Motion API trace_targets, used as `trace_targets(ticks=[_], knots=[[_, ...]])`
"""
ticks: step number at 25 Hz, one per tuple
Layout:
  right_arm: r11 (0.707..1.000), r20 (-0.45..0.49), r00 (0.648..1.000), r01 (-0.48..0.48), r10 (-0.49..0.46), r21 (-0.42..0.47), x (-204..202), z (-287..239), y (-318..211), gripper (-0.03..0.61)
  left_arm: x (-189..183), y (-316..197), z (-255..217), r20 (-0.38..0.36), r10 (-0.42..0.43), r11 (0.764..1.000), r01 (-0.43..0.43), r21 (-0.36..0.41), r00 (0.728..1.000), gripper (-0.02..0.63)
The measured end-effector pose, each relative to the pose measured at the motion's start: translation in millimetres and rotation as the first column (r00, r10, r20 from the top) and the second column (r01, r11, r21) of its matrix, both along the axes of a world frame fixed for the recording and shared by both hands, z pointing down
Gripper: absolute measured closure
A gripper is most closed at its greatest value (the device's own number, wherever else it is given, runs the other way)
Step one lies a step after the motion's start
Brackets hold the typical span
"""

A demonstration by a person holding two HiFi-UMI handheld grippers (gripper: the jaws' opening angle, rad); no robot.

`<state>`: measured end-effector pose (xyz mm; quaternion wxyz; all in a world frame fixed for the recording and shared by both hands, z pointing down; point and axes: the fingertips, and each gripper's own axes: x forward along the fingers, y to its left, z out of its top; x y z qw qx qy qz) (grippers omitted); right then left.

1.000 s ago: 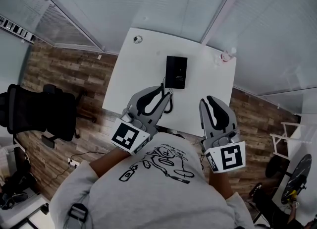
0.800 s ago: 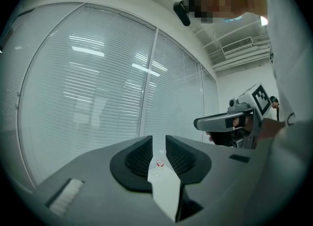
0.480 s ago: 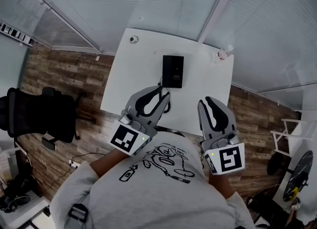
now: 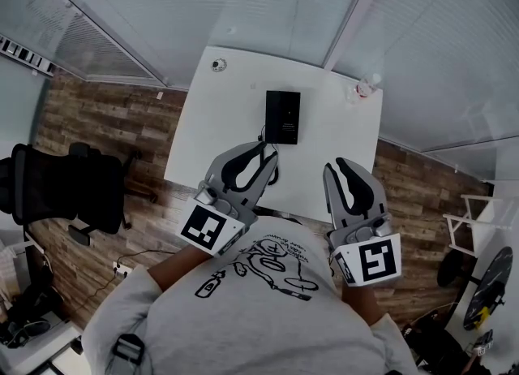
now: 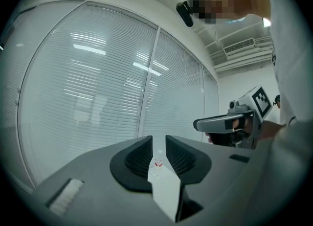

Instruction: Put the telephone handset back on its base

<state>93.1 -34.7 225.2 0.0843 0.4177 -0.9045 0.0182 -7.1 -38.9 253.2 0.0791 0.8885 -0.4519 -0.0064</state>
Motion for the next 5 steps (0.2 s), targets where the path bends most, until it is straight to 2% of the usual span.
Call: trace_targets(ticks=[5], knots=[[1.000, 0.005, 1.000, -0.001, 0.001, 0.007, 0.8, -2.4, -3.0, 0.526, 1.6, -1.5, 2.0, 0.020, 0.010, 1.000, -0.010, 0.006, 1.000, 0.532]])
